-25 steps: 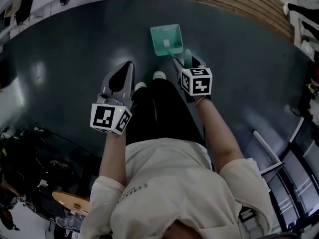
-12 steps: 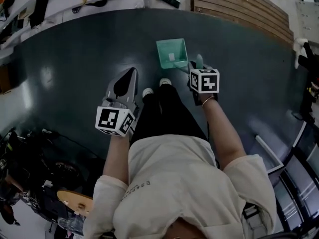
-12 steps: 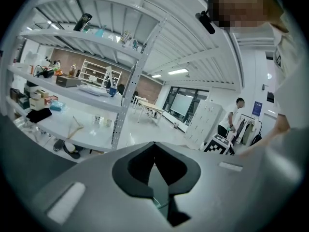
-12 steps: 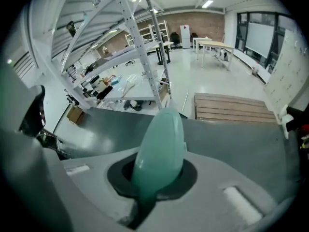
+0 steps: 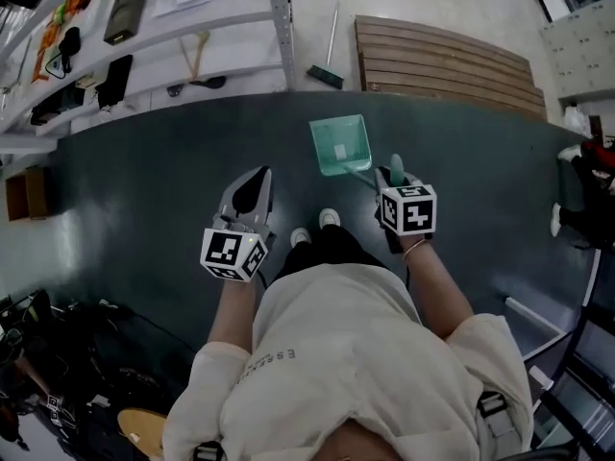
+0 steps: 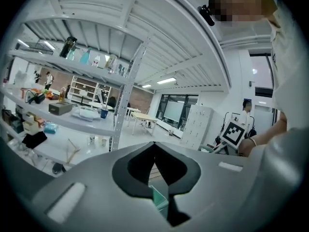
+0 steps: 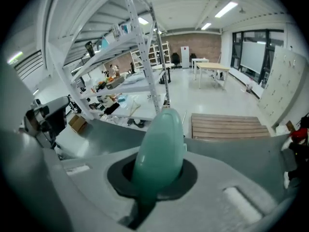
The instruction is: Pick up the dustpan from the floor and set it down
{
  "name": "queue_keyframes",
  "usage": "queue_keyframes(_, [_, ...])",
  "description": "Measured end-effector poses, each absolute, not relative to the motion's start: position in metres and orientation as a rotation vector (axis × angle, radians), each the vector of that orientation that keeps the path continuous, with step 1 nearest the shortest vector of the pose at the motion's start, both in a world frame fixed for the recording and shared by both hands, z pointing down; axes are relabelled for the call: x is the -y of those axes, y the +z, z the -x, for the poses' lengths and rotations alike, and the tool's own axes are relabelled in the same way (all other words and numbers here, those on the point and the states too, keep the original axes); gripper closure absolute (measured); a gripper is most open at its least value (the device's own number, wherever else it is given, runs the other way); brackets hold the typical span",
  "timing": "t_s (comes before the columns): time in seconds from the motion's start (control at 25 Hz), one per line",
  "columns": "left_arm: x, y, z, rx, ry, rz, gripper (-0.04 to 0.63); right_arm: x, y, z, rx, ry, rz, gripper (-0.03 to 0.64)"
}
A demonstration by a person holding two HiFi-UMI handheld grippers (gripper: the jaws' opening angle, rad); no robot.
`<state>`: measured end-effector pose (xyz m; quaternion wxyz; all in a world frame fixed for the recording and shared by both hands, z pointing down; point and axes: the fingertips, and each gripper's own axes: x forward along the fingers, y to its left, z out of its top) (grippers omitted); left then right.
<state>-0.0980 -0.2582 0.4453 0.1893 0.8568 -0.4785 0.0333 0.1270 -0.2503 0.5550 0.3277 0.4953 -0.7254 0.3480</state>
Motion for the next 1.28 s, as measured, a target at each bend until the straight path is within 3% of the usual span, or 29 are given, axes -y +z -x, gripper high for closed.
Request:
queue_keyframes(0.48, [0.244,0.410,0.120,1.421,0.008,-2.443,0.578,0.249,0.503,-0.130,1.995,0.773,-1.363,0.623])
queue_keyframes(1.28, [0.267,0.459,0.181,1.478,0.057,-2.334,0.578,0.305,0.585,-0.052,1.955,0.799,-1.162,0.623])
